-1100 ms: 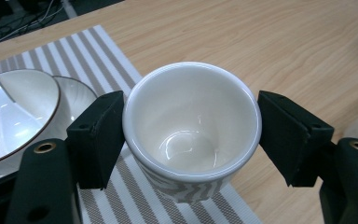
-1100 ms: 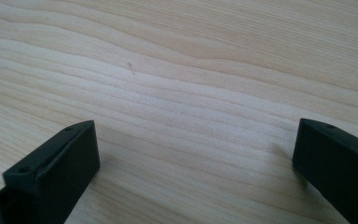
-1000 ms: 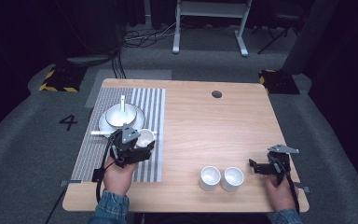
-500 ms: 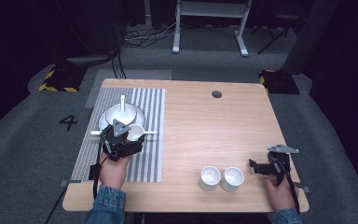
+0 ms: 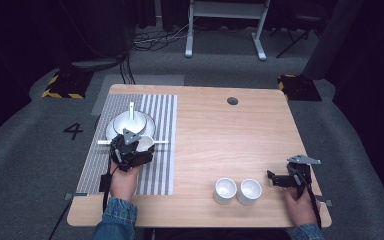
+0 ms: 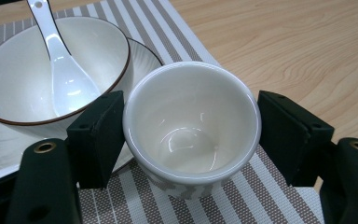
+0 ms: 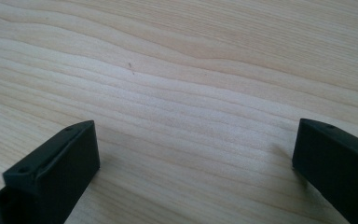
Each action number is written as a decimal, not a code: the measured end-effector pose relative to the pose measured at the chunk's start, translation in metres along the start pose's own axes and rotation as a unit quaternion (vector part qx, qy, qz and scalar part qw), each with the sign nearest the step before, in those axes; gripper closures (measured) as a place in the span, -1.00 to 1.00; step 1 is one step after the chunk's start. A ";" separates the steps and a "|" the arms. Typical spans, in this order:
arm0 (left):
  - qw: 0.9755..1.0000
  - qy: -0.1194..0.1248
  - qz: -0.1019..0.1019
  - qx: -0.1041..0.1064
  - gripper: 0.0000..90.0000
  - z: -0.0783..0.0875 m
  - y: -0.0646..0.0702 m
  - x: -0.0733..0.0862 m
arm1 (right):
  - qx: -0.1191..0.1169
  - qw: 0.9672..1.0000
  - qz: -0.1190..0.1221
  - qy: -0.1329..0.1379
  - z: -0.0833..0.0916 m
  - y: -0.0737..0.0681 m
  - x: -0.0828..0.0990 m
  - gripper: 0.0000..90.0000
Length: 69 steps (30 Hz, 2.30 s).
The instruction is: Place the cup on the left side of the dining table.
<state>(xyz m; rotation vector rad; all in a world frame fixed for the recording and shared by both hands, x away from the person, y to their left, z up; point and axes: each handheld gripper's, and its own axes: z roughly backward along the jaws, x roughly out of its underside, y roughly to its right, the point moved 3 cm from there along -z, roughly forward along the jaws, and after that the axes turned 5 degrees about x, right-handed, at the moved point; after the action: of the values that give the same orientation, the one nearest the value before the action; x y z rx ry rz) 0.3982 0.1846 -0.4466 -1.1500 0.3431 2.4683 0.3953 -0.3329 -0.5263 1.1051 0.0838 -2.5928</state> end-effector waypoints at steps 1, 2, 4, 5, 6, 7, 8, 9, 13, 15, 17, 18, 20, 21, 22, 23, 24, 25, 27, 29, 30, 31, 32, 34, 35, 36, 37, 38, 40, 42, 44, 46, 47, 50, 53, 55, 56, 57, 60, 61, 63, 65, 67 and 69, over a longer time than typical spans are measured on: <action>1.000 -0.004 -0.001 -0.002 -0.40 -0.001 0.000 0.001 | 0.000 1.000 0.000 0.000 0.000 0.000 0.000 -0.99; 1.000 -0.008 -0.002 -0.004 -0.40 -0.002 0.000 0.001 | 0.000 1.000 0.000 0.000 0.000 0.000 0.000 -0.99; 1.000 -0.009 -0.004 -0.004 -0.40 -0.004 0.001 0.003 | 0.000 1.000 0.000 0.000 0.000 0.000 0.000 -0.99; 1.000 -0.010 -0.004 -0.002 -0.40 -0.005 0.001 0.003 | 0.000 1.000 0.000 0.000 0.000 0.000 0.000 -0.99; 1.000 -0.013 -0.004 -0.003 -0.40 -0.007 0.002 0.004 | 0.000 1.000 0.000 0.000 0.000 0.000 0.000 -0.99; 1.000 -0.017 -0.006 -0.003 -0.40 -0.008 0.002 0.005 | 0.000 1.000 0.000 0.000 0.000 0.000 0.000 -0.99; 1.000 -0.020 -0.006 -0.004 -0.40 -0.009 0.002 0.006 | 0.000 1.000 0.000 0.000 0.000 0.000 0.000 -0.99; 1.000 -0.021 -0.004 -0.004 -0.40 -0.010 0.003 0.007 | 0.000 1.000 0.000 0.000 0.000 0.000 0.000 -0.99; 1.000 -0.031 -0.007 -0.002 -0.40 -0.013 0.004 0.011 | 0.000 1.000 0.000 0.000 0.000 0.000 0.000 -0.99; 0.999 -0.034 -0.009 0.000 -0.40 -0.014 0.004 0.012 | 0.000 1.000 0.000 0.000 0.000 0.000 0.000 -0.99; 0.999 -0.041 -0.010 0.002 -0.40 -0.017 0.006 0.014 | 0.000 1.000 0.000 0.000 0.000 0.000 0.000 -0.99; 0.999 -0.041 -0.010 0.002 -0.40 -0.017 0.006 0.014 | 0.000 1.000 0.000 0.000 0.000 0.000 0.000 -0.99; 0.999 -0.046 -0.014 0.001 -0.40 -0.017 0.007 0.014 | 0.000 1.000 0.000 0.000 0.000 0.000 0.000 -0.99; 0.999 -0.046 -0.016 0.000 -0.40 -0.017 0.007 0.014 | 0.000 1.000 0.000 0.000 0.000 0.000 0.000 -0.99; 0.999 -0.046 -0.014 0.001 -0.40 -0.018 0.007 0.014 | 0.000 1.000 0.000 0.000 0.000 0.000 0.000 -0.99; 0.999 -0.044 -0.013 0.002 -0.40 -0.017 0.006 0.014 | 0.000 1.000 0.000 0.000 0.000 0.000 0.000 -0.99; 0.999 -0.044 -0.013 0.002 -0.41 -0.017 0.006 0.014 | 0.000 1.000 0.000 0.000 0.000 0.000 0.000 -0.99; 0.999 -0.044 -0.012 0.003 -0.41 -0.017 0.005 0.014 | 0.000 1.000 0.000 0.000 0.000 0.000 0.000 -0.99; 0.999 -0.044 -0.008 0.006 -0.41 -0.017 0.004 0.015 | 0.000 1.000 0.000 0.000 0.000 0.000 0.000 -0.99; 0.999 -0.044 -0.003 0.008 -0.41 -0.017 0.003 0.015 | 0.000 1.000 0.000 0.000 0.000 0.000 0.000 -0.99; 0.999 -0.045 0.000 0.010 -0.41 -0.017 0.002 0.015 | 0.000 1.000 0.000 0.000 0.000 0.000 0.000 -0.99; 0.999 -0.045 0.000 0.010 -0.41 -0.017 0.002 0.014 | 0.000 1.000 0.000 0.000 0.000 0.000 0.000 -0.99; 0.999 -0.045 0.000 0.010 -0.41 -0.017 0.002 0.014 | 0.000 1.000 0.000 0.000 0.000 0.000 0.000 -0.99; 0.999 -0.043 0.004 0.009 -0.41 -0.018 0.002 0.014 | 0.000 1.000 0.000 0.000 0.000 0.000 0.000 -0.99; 0.999 -0.044 0.004 0.008 -0.41 -0.018 0.003 0.014 | 0.000 1.000 0.000 0.000 0.000 0.000 0.000 -0.99; 0.999 -0.044 0.004 0.008 -0.41 -0.018 0.003 0.014 | 0.000 1.000 0.000 0.000 0.000 0.000 0.000 -0.99; 0.999 -0.044 0.004 0.008 -0.41 -0.018 0.003 0.014 | 0.000 1.000 0.000 0.000 0.000 0.000 0.000 -0.99; 0.999 -0.043 0.003 0.009 -0.41 -0.019 0.002 0.014 | 0.000 1.000 0.000 0.000 0.000 0.000 0.000 -0.99; 0.999 -0.043 0.005 0.013 -0.41 -0.019 0.001 0.014 | 0.000 1.000 0.000 0.000 0.000 0.000 0.000 -0.99; 0.999 -0.043 0.005 0.013 -0.41 -0.019 0.001 0.014 | 0.000 1.000 0.000 0.000 0.000 0.000 0.000 -0.99; 0.999 -0.042 0.005 0.011 -0.42 -0.019 0.001 0.014 | 0.000 1.000 0.000 0.000 0.000 0.000 0.000 -0.99; 0.999 -0.041 0.005 0.010 -0.42 -0.019 0.002 0.014 | 0.000 1.000 0.000 0.000 0.000 0.000 0.000 -0.99; 0.999 -0.040 0.004 0.009 -0.43 -0.018 0.002 0.014 | 0.000 1.000 0.000 0.000 0.000 0.000 0.000 -0.99; 0.999 -0.032 0.011 0.011 -0.47 -0.014 0.001 0.013 | 0.000 1.000 0.000 0.000 0.000 0.000 0.000 -0.99; 1.000 -0.025 0.014 0.013 -0.48 -0.009 0.000 0.013 | 0.000 1.000 0.000 0.000 0.000 0.000 0.000 -0.99; 1.000 -0.022 0.016 0.012 -0.48 -0.006 0.000 0.013 | 0.000 1.000 0.000 0.000 0.000 0.000 0.000 -0.99; 1.000 -0.021 0.017 0.012 -0.49 -0.004 -0.001 0.014 | 0.000 1.000 0.000 0.000 0.000 0.000 0.000 -0.99; 1.000 -0.021 0.017 0.010 -0.48 -0.003 -0.001 0.014 | 0.000 1.000 0.000 0.000 0.000 0.000 0.000 -0.99; 1.000 -0.021 0.016 0.009 -0.48 0.002 -0.002 0.016 | 0.000 1.000 0.000 0.000 0.000 0.000 0.000 -0.99; 1.000 -0.017 0.017 0.008 -0.48 0.008 -0.003 0.017 | 0.000 1.000 0.000 0.000 0.000 0.000 0.000 -0.99; 1.000 -0.015 0.017 0.008 -0.48 0.013 -0.003 0.018 | 0.000 1.000 0.000 0.000 0.000 0.000 0.000 -0.99; 1.000 -0.013 0.017 0.013 -0.47 0.019 -0.003 0.020 | 0.000 1.000 0.000 0.000 0.000 0.000 0.000 -0.99; 1.000 -0.011 0.020 0.017 -0.47 0.024 -0.002 0.022 | 0.000 1.000 0.000 0.000 0.000 0.000 0.000 -0.99; 1.000 -0.012 0.018 0.022 -0.47 0.030 -0.001 0.024 | 0.000 1.000 0.000 0.000 0.000 0.000 0.000 -0.99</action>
<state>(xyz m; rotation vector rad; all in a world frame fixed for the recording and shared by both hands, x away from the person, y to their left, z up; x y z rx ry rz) 0.3646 0.2025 -0.4465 -1.1057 0.4143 2.4906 0.3953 -0.3329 -0.5263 1.1051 0.0836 -2.5925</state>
